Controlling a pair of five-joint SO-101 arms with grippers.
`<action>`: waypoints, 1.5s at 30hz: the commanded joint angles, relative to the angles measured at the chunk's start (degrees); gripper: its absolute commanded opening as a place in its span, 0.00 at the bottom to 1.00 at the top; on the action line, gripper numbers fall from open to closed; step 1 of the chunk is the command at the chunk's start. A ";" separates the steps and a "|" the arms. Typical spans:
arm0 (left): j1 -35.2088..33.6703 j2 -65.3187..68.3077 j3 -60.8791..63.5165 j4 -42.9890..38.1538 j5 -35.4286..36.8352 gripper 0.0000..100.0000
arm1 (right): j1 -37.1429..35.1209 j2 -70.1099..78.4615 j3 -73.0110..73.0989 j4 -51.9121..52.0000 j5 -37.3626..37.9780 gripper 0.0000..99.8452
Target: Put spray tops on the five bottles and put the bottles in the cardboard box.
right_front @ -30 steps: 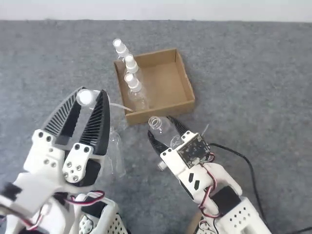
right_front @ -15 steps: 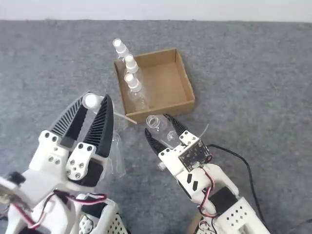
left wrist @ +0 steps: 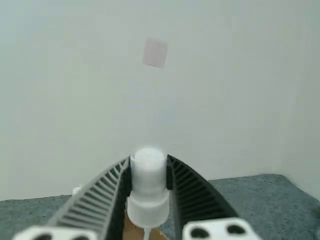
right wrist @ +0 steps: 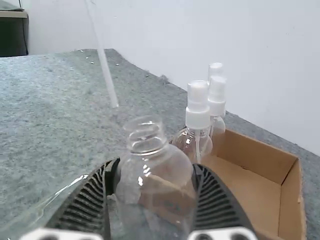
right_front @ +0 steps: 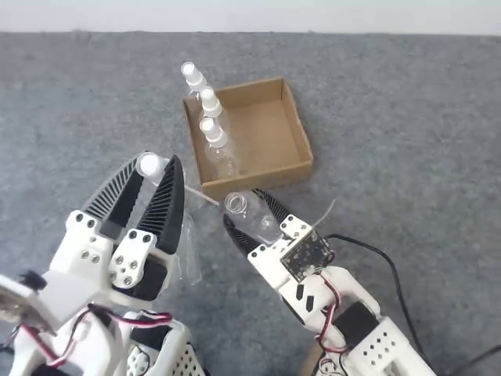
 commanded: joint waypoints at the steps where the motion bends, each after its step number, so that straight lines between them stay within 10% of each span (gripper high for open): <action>1: 0.09 -3.78 3.47 -2.64 0.70 0.01 | -0.48 -1.36 1.14 -1.10 0.79 0.01; 45: 6.95 -14.51 11.03 -4.40 -5.27 0.01 | -2.24 -1.27 1.23 0.04 4.31 0.01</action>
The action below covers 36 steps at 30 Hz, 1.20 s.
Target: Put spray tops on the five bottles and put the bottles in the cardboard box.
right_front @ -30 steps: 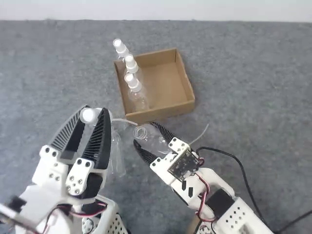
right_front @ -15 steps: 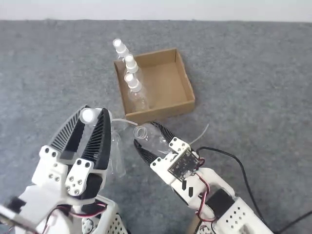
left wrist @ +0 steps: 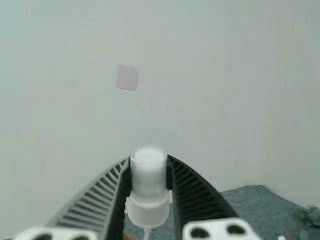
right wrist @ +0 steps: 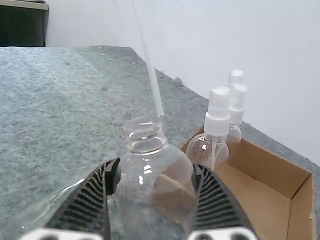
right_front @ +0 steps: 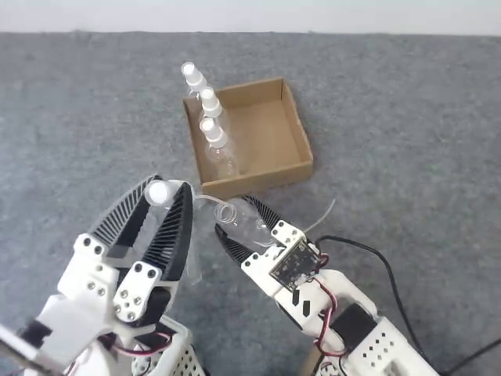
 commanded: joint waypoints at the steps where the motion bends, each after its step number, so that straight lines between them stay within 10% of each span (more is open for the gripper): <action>1: 0.18 -0.53 0.13 0.70 -0.97 0.01 | 1.19 -1.27 1.23 -0.13 0.70 0.01; 36: 2.11 -0.18 8.04 -1.67 -1.14 0.01 | 3.30 -1.45 0.88 -1.63 -1.67 0.01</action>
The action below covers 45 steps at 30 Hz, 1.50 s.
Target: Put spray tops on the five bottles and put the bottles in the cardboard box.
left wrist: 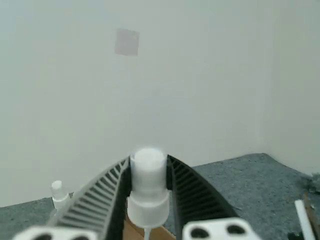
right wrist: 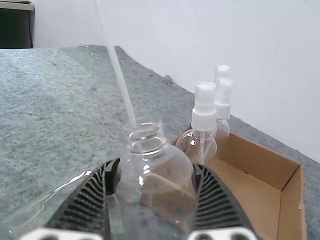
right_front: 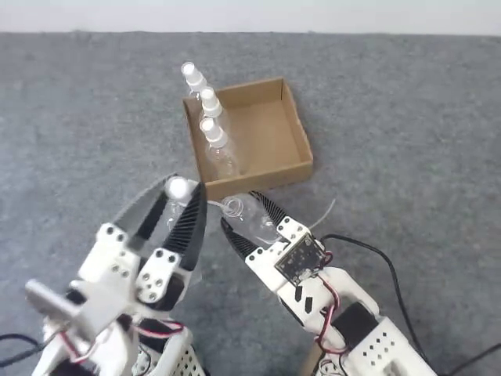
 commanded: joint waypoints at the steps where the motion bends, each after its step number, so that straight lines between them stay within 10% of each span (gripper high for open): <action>1: 3.43 -0.18 3.21 -4.13 -0.62 0.01 | 0.84 -1.45 1.05 -2.68 -0.70 0.01; 45: 7.12 -0.26 14.46 -11.08 -2.20 0.02 | 0.84 -11.91 0.88 2.33 -1.05 0.01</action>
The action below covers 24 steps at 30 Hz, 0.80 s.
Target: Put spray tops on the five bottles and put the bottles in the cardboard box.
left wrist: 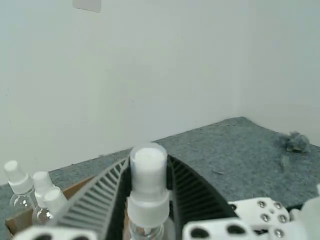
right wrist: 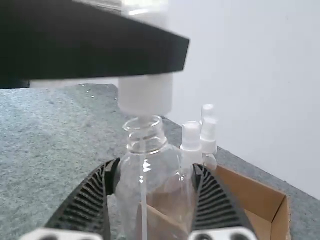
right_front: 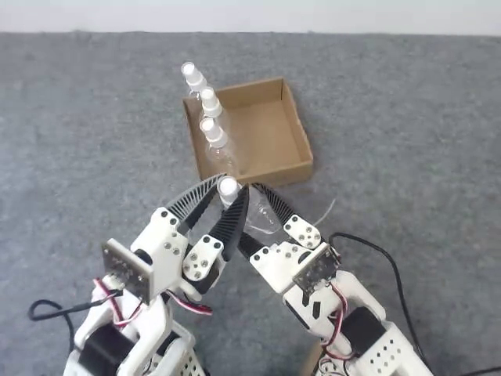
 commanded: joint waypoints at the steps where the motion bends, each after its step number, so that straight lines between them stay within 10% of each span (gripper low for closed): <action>1: 0.18 -0.35 -0.66 -2.11 -0.09 0.03 | 0.66 -1.71 1.23 0.13 -0.62 0.01; 24: -5.89 -0.62 1.71 -5.10 2.81 0.13 | 0.40 -1.71 1.23 0.66 -0.62 0.01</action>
